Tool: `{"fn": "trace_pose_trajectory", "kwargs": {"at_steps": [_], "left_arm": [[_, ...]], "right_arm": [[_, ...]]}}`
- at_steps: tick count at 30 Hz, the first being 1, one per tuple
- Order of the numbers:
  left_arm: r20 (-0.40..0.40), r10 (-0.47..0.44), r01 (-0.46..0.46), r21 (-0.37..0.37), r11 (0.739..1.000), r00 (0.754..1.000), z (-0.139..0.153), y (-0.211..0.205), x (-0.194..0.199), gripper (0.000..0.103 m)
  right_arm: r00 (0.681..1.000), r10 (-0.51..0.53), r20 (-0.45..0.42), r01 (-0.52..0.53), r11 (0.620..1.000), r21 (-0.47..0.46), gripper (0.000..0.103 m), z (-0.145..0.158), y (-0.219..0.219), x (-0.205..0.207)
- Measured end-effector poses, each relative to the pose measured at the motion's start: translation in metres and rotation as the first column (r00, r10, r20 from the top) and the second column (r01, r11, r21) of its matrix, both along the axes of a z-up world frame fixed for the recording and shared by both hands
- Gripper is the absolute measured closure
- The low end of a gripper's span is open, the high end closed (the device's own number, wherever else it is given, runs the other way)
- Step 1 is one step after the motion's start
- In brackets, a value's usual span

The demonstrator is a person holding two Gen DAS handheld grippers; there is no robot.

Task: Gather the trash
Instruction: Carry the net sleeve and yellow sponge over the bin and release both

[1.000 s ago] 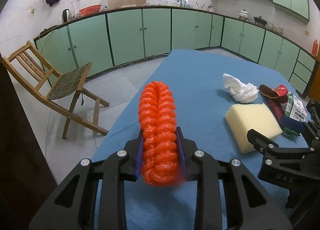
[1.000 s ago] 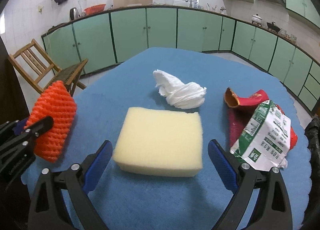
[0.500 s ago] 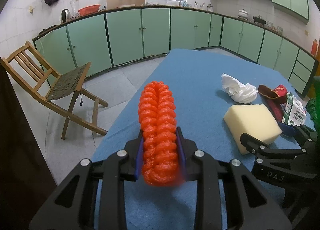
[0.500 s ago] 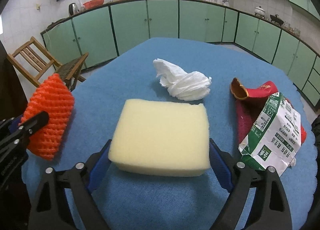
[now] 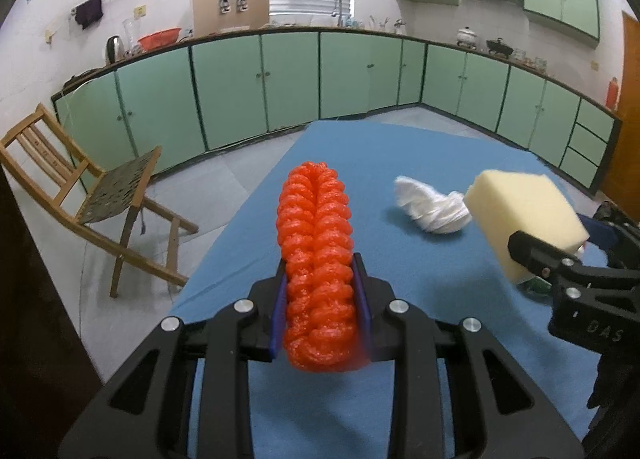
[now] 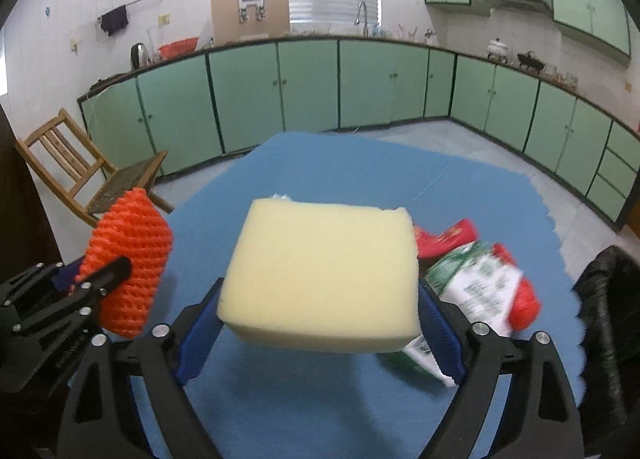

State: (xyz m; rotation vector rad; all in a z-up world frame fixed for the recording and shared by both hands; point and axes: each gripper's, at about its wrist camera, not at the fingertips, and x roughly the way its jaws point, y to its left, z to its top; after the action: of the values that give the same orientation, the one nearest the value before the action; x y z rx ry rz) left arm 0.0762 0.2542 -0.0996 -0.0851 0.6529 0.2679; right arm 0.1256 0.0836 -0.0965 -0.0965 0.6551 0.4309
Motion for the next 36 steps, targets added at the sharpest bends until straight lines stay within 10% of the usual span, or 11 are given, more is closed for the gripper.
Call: {"fn": "trace_pose_trajectory", "kwargs": {"at_steps": [19,36], "left_arm": [[0.111,-0.223,0.225,-0.008,0.974,0.968,0.04,-0.118,0.035,0.076],[0.152,-0.468,0.473,0.002,0.881,0.871,0.051,-0.266,0.073,0.076]], "right_arm": [[0.977,-0.187,0.1,0.179,0.98,0.082,0.015,0.065,-0.142,-0.006],[0.896,-0.432,0.105,0.425,0.901,0.084,0.015,0.066,-0.292,-0.007]]}}
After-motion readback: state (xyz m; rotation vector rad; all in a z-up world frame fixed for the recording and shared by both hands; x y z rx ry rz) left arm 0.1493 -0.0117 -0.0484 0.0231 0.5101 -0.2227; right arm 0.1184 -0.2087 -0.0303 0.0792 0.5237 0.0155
